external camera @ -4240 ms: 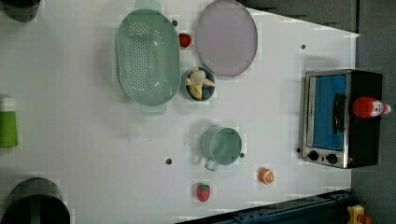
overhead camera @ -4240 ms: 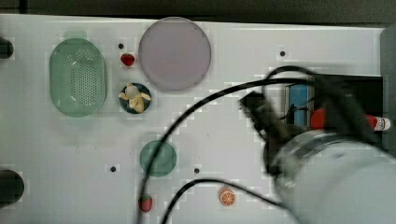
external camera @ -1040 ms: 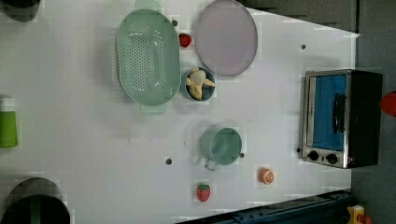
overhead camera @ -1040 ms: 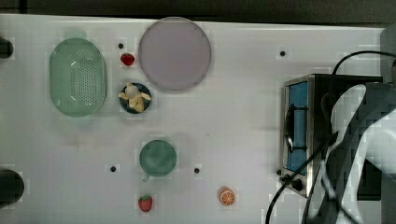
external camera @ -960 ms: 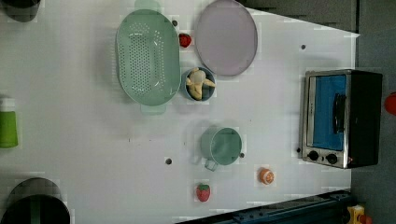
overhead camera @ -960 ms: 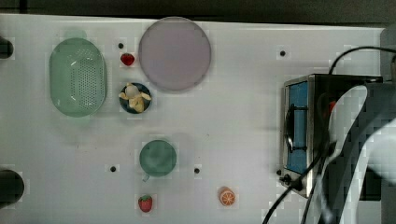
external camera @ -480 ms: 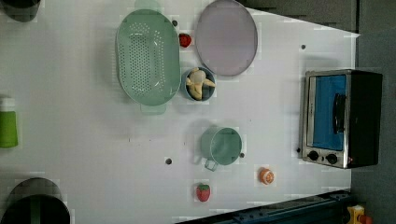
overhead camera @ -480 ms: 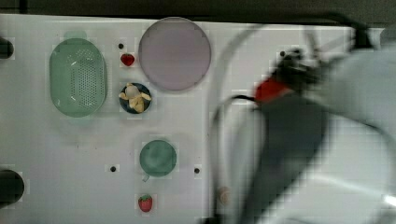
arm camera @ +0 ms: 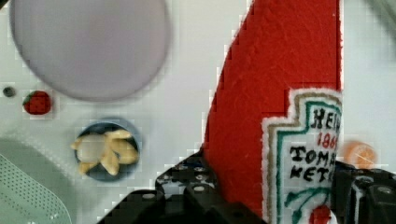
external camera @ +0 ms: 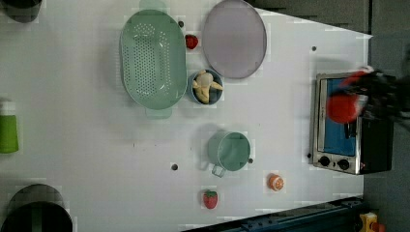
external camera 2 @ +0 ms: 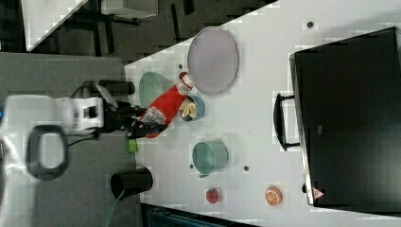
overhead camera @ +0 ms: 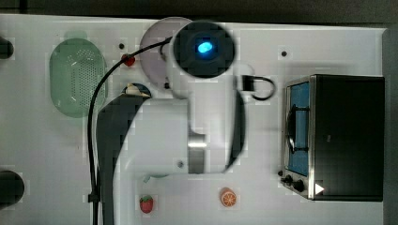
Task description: Pick Ketchup from oven and place it on table.
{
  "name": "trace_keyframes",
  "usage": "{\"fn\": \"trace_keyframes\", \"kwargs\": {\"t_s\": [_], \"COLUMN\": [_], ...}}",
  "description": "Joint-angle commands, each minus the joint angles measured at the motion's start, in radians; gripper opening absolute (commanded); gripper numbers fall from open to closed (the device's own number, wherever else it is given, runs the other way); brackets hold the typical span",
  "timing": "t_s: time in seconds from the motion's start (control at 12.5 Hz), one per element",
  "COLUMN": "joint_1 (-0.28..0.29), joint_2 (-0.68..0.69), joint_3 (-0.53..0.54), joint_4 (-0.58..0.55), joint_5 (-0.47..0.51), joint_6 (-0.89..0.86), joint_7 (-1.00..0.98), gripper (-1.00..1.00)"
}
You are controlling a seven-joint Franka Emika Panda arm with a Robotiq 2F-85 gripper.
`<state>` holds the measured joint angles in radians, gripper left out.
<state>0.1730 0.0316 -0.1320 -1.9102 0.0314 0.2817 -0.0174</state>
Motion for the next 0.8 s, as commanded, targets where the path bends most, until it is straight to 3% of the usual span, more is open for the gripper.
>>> {"fn": "trace_keyframes", "kwargs": {"t_s": [0.08, 0.48, 0.8], "joint_1": [-0.052, -0.053, -0.051], "joint_2": [0.014, 0.121, 0.272], "joint_3": [-0.039, -0.044, -0.033], "joint_4": [-0.124, -0.315, -0.337], "joint_5": [0.017, 0.018, 0.028], "joint_6": [0.121, 0.374, 0.533], "joint_7": [-0.011, -0.011, -0.011], "gripper": [0.26, 0.26, 0.26]}}
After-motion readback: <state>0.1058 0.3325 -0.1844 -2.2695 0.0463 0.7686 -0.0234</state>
